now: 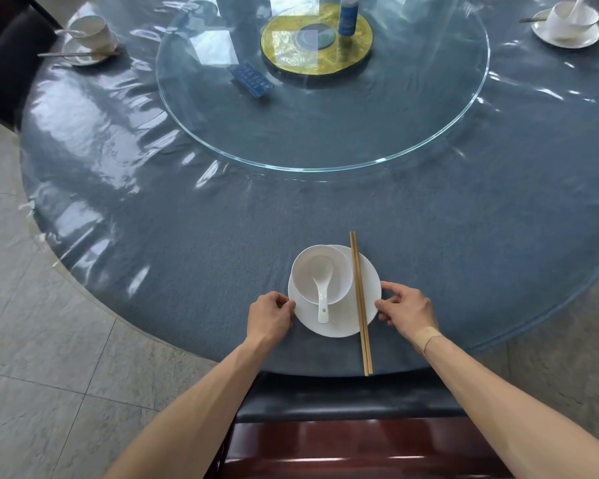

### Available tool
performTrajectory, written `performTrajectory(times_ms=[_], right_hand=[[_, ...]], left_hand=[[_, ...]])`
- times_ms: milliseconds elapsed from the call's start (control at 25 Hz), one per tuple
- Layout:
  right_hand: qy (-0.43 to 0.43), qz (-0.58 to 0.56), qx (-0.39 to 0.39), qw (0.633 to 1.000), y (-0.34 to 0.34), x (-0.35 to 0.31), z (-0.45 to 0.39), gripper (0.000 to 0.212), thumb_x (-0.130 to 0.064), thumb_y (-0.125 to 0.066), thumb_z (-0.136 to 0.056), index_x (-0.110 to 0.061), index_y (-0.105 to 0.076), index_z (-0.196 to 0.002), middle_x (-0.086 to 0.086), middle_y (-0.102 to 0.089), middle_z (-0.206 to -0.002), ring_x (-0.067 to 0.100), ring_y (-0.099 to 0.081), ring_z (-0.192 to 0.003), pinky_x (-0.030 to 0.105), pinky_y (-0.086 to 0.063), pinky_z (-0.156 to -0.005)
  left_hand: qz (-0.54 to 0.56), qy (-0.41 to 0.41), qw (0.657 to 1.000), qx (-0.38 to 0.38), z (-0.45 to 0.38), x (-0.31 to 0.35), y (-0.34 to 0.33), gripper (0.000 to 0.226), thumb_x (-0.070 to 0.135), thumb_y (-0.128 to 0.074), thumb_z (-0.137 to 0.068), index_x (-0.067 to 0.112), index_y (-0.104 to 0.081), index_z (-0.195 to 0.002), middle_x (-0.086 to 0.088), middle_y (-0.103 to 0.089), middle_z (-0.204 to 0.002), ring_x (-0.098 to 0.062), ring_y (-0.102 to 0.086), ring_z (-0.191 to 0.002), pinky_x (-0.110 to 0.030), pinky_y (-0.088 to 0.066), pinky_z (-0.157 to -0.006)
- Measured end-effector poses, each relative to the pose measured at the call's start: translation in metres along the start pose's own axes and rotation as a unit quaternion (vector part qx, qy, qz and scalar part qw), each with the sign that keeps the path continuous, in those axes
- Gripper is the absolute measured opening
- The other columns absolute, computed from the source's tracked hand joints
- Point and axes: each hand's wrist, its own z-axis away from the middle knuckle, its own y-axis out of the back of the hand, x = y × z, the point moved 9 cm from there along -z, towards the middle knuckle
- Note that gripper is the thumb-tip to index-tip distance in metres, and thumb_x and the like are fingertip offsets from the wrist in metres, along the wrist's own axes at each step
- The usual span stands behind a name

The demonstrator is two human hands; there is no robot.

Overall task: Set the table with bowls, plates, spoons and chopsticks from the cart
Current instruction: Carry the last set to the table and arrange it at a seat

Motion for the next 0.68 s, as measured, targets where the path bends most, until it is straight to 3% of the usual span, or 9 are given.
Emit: performTrajectory(times_ms=[200, 320, 520, 680], right_hand=[[0.005, 0.033, 0.006, 0.999, 0.001, -0.007, 0.008, 0.036, -0.024, -0.065, -0.092, -0.028, -0.063, -0.128, -0.002, -0.074, -0.078, 0.015, -0.071, -0.074, 0.040, -0.060, -0.080], [0.040, 0.123, 0.045, 0.991, 0.012, -0.019, 0.020, 0.036, -0.030, -0.059, -0.095, -0.024, -0.062, -0.130, 0.000, -0.074, -0.100, 0.021, -0.068, -0.093, 0.036, -0.055, -0.083], [0.097, 0.189, 0.098, 0.972, 0.044, -0.034, 0.054, 0.032, -0.036, -0.054, -0.096, -0.027, -0.067, -0.124, -0.002, -0.072, -0.114, 0.023, -0.064, -0.106, 0.038, -0.052, -0.090], [0.130, 0.217, 0.133, 0.958, 0.077, -0.035, 0.082, 0.031, -0.037, -0.053, -0.097, -0.027, -0.068, -0.122, -0.003, -0.070, -0.119, 0.022, -0.061, -0.111, 0.037, -0.049, -0.092]], left_hand=[[-0.072, -0.019, 0.997, -0.016, 0.003, 0.002, 0.002, 0.018, 0.033, -0.059, -0.094, 0.019, -0.070, -0.093, 0.001, -0.072, -0.084, -0.021, -0.069, -0.081, -0.041, -0.058, -0.077], [-0.163, -0.061, 0.985, 0.017, 0.010, 0.015, 0.019, 0.022, 0.040, -0.052, -0.095, 0.024, -0.067, -0.090, 0.009, -0.069, -0.085, -0.017, -0.064, -0.080, -0.035, -0.053, -0.071], [-0.107, -0.196, 0.970, 0.095, 0.032, 0.069, 0.063, 0.019, 0.035, -0.055, -0.094, 0.026, -0.067, -0.083, 0.013, -0.066, -0.082, -0.014, -0.060, -0.075, -0.031, -0.047, -0.066], [-0.106, -0.340, 0.934, 0.026, 0.062, 0.137, 0.039, 0.008, 0.031, -0.065, -0.091, 0.029, -0.072, -0.089, 0.016, -0.066, -0.087, -0.008, -0.063, -0.077, -0.029, -0.049, -0.068]])
